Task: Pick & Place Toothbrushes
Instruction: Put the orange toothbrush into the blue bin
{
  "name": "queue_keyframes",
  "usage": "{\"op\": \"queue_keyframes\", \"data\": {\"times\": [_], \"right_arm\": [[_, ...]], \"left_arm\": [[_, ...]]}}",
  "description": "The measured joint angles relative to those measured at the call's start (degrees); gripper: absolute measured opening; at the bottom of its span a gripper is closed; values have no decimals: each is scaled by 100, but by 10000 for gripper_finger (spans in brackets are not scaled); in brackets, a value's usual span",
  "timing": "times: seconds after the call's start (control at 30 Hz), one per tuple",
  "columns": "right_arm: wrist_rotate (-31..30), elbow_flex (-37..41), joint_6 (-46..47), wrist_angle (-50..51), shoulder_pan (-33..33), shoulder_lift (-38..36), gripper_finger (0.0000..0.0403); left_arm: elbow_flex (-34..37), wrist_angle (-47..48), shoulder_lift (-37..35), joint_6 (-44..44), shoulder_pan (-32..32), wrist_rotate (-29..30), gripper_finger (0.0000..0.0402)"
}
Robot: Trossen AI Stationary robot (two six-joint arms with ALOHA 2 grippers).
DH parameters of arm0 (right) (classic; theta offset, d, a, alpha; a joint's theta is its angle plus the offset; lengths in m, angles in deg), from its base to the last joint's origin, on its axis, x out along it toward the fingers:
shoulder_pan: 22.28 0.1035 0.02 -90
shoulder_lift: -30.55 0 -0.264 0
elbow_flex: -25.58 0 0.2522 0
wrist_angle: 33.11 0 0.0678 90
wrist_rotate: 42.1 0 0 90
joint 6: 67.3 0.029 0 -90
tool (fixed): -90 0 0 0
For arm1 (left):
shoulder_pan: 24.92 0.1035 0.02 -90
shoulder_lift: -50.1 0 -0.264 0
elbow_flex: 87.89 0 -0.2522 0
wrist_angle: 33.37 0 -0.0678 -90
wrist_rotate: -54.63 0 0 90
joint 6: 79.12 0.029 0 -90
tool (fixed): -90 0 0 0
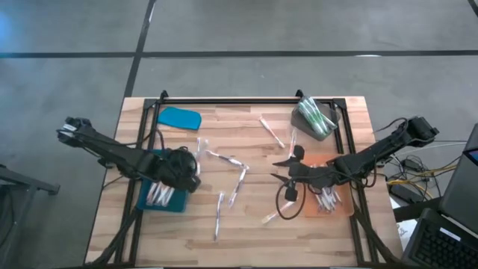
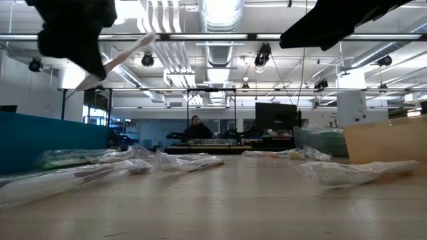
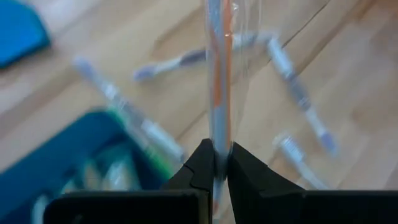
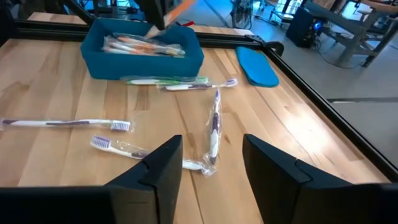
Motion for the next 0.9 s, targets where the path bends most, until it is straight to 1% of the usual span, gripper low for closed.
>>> {"op": "queue_keyframes", "data": {"times": [0.13, 0.37, 0.53, 0.73, 0.9], "right_arm": [[0, 0, 31, 86, 0, 0, 161], [0, 2, 66, 103, 0, 0, 179], [0, 2, 66, 136, 0, 0, 190], [0, 2, 197, 355, 0, 2, 196], [0, 2, 255, 428, 0, 2, 189]], "left_arm": [[16, 645, 11, -558, -90, -399, 26], [93, 1255, 11, -1240, -139, -1039, 26], [247, 1299, 11, -1518, -156, -1412, 26], [692, 1339, 11, -1953, -219, -2030, 26], [1097, 1258, 11, -2296, -231, -2471, 26]]}}
